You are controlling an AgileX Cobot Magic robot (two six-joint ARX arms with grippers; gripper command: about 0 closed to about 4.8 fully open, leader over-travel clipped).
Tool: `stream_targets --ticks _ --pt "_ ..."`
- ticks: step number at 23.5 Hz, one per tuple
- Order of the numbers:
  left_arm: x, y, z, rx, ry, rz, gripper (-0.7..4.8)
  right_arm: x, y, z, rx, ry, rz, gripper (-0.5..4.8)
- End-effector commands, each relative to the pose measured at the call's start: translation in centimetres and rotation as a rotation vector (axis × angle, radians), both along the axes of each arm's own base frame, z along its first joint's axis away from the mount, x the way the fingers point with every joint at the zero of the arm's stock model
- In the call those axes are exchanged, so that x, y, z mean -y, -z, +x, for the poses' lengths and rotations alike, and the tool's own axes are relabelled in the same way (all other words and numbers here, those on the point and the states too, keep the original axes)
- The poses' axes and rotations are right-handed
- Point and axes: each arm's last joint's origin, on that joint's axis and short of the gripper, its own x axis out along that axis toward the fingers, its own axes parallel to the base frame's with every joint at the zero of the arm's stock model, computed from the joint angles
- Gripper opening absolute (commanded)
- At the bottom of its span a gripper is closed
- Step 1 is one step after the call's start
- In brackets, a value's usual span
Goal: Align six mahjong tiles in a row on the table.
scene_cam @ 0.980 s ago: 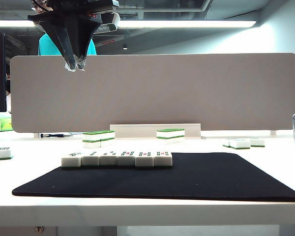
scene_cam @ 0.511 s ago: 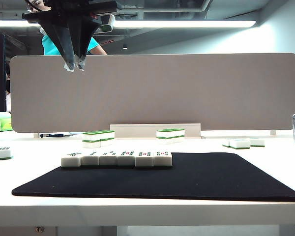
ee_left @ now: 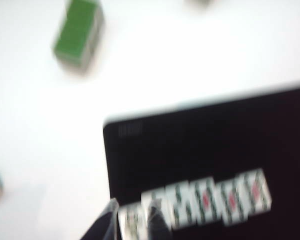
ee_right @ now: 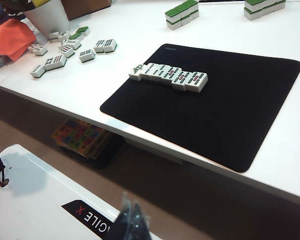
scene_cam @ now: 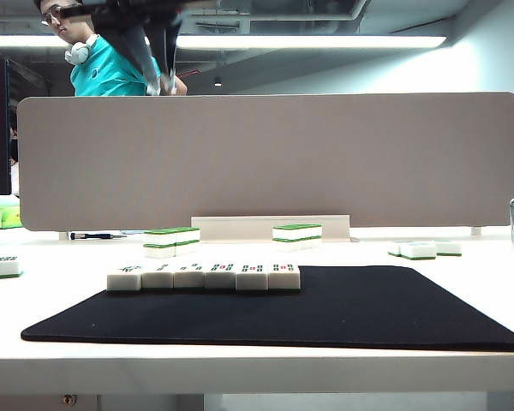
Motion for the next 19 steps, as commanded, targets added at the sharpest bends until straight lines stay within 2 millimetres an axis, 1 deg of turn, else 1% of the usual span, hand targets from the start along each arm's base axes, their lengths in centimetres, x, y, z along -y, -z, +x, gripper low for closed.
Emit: stream_targets --ticks 1,2,3,5,8,10,11,13,15,17,18,19 --pt "-0.9 -0.2 -0.8 0.22 0.053 -0.024 0.79 0.0 -0.1 -0.3 0.024 -0.002 0.002 -0.01" --pt "-1.3 0.0 -1.2 0.267 0.058 -0.029 0.79 0.0 -0.1 -0.3 0.024 -0.002 0.002 -0.01" --pt "-2.4 0.7 -2.3 0.364 0.058 -0.047 0.79 0.0 0.0 -0.3 0.024 -0.003 0.002 -0.01" --pt "-4.6 2.2 -3.7 0.45 0.016 -0.079 0.79 0.0 -0.1 -0.3 0.024 -0.002 0.002 -0.01" --pt "-7.1 4.5 -5.5 0.485 -0.045 -0.081 0.79 0.0 0.0 -0.3 0.024 -0.003 0.002 -0.01" --pt "-9.5 6.8 -7.1 0.487 -0.108 -0.064 0.79 0.0 0.0 -0.3 0.024 -0.003 0.001 -0.01" --pt "-10.7 8.3 -8.1 0.496 -0.143 -0.058 0.79 0.0 0.0 -0.3 0.024 -0.002 0.001 -0.01" --pt "-11.8 9.8 -9.1 0.515 -0.18 -0.055 0.79 0.0 0.0 -0.3 0.024 -0.003 0.001 -0.01" --pt "-13.0 11.6 -10.5 0.548 -0.223 -0.055 0.79 0.0 0.0 -0.3 0.024 -0.003 0.002 -0.01" --pt "-13.9 12.9 -11.7 0.575 -0.257 -0.054 0.79 0.0 0.0 -0.3 0.024 -0.003 0.001 -0.01" --pt "-14.6 14.2 -12.8 0.602 -0.284 -0.054 0.79 0.0 -0.1 -0.3 0.024 -0.003 0.002 -0.01" --pt "-15.0 15.0 -13.5 0.625 -0.3 -0.056 0.79 0.0 0.0 -0.3 0.024 -0.003 0.001 -0.01"
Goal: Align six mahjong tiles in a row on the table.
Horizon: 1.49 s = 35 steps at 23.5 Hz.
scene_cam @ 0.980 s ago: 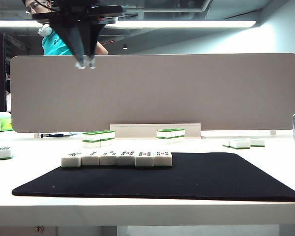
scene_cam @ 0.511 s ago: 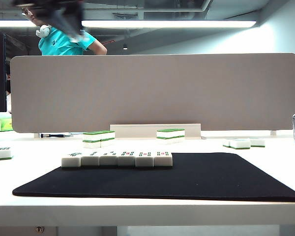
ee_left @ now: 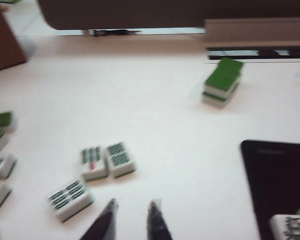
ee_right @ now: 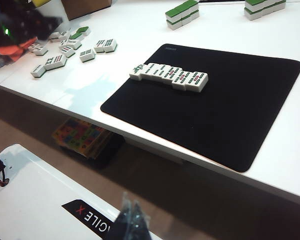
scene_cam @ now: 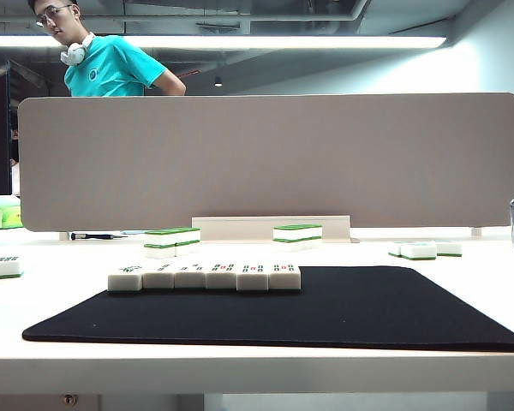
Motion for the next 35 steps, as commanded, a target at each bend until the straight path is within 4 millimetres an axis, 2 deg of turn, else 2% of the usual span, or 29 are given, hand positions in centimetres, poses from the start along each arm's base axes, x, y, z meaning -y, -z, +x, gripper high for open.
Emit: stream_targets --ticks 1,9,13,28,35 --pt "-1.0 1.6 -1.7 0.102 -0.041 -0.012 0.79 0.0 -0.1 -0.3 0.024 -0.003 0.002 -0.01" --pt "-2.8 6.4 -5.2 0.204 -0.085 -0.062 0.79 0.0 -0.1 -0.3 0.024 -0.003 0.001 -0.01" --pt "-3.1 7.5 -5.9 0.221 -0.115 -0.08 0.79 0.0 -0.1 -0.3 0.024 -0.003 0.002 -0.01" --pt "-3.2 9.2 -8.0 0.065 -0.13 -0.056 0.79 0.0 0.0 -0.3 0.025 -0.003 0.002 -0.01" --pt "-3.0 9.1 -8.2 0.08 -0.058 -0.034 0.79 0.0 -0.1 -0.3 0.025 -0.003 0.002 -0.01"
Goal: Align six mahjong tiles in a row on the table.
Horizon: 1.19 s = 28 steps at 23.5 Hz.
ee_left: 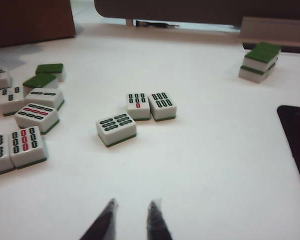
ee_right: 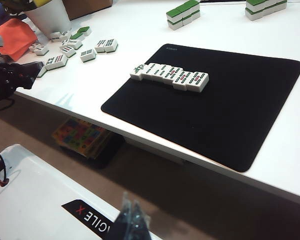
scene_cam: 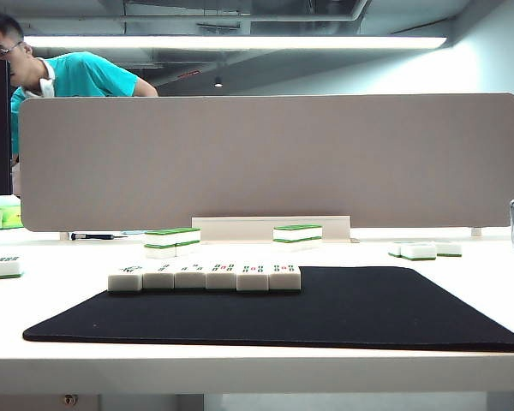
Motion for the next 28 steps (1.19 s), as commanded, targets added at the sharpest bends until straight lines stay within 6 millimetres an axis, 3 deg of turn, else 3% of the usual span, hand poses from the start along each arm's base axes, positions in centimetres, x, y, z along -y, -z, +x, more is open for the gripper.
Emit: stream_targets --ticks 1,23,28 --pt "0.1 0.15 -0.03 -0.017 0.033 0.009 0.79 0.0 -0.05 -0.26 0.024 -0.003 0.001 -0.01" --pt "0.16 0.11 -0.02 -0.01 0.05 -0.014 0.79 0.0 -0.05 -0.26 0.024 -0.003 0.001 -0.01" --pt "0.16 0.11 -0.02 -0.01 0.05 -0.013 0.79 0.01 -0.66 0.17 0.17 -0.027 -0.081 -0.01"
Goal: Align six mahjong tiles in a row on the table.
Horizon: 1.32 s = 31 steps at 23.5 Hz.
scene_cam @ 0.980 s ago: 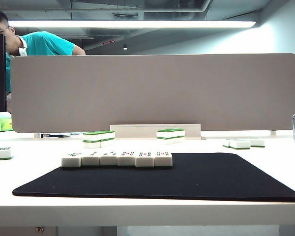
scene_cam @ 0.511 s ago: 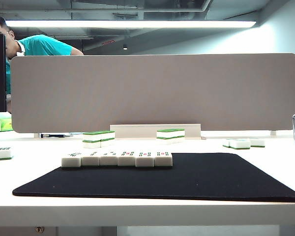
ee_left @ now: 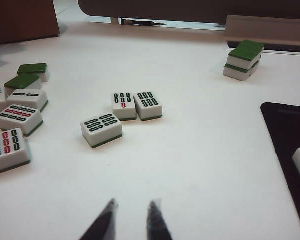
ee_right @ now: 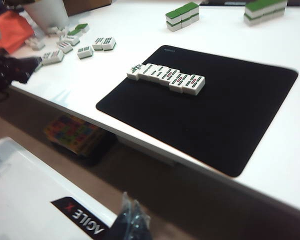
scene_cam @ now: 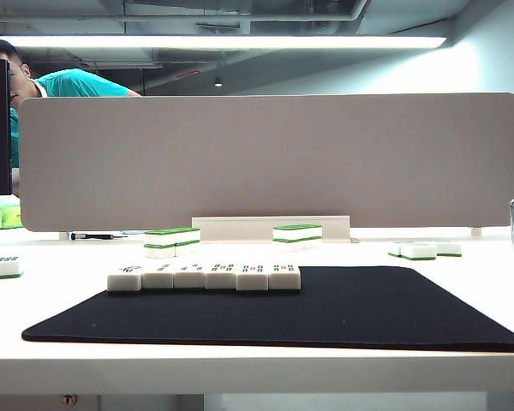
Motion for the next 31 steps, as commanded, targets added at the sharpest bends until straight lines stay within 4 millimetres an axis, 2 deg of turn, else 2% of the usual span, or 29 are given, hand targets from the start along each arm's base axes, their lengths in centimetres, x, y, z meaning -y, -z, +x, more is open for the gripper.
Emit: stream_targets --ticks 1,4,6,8,10,13,19,21,25,31 --pt "0.0 0.1 0.0 -0.014 0.007 -0.002 0.79 0.0 -0.9 0.5 0.164 -0.009 -0.026 -0.01" --pt "0.0 0.1 0.0 -0.014 0.007 -0.002 0.79 0.0 -1.4 2.5 0.289 0.004 0.013 -0.01" --pt "0.0 0.1 0.0 -0.014 0.007 -0.002 0.79 0.0 -1.1 3.5 0.299 0.013 0.042 -0.01" --pt "0.0 0.1 0.0 -0.014 0.007 -0.001 0.79 0.0 -0.6 4.6 0.303 0.018 0.066 -0.01" --pt "0.0 0.1 0.0 -0.014 0.007 -0.002 0.79 0.0 0.4 6.6 0.319 0.047 0.094 -0.01" --pt "0.0 0.1 0.0 -0.014 0.007 -0.002 0.79 0.1 1.4 8.1 0.332 0.109 0.107 -0.01" --pt "0.0 0.1 0.0 -0.014 0.007 -0.001 0.79 0.6 4.3 11.1 0.325 0.316 0.137 -0.01" --pt "0.0 0.1 0.0 -0.014 0.007 -0.002 0.79 0.9 6.4 12.5 0.308 0.437 0.153 -0.01" --pt "0.0 0.1 0.0 -0.014 0.007 -0.002 0.79 1.3 9.4 14.2 0.307 0.58 0.146 -0.01" --pt "0.0 0.1 0.0 -0.014 0.007 -0.002 0.79 1.6 12.0 15.1 0.314 0.677 0.131 -0.01"
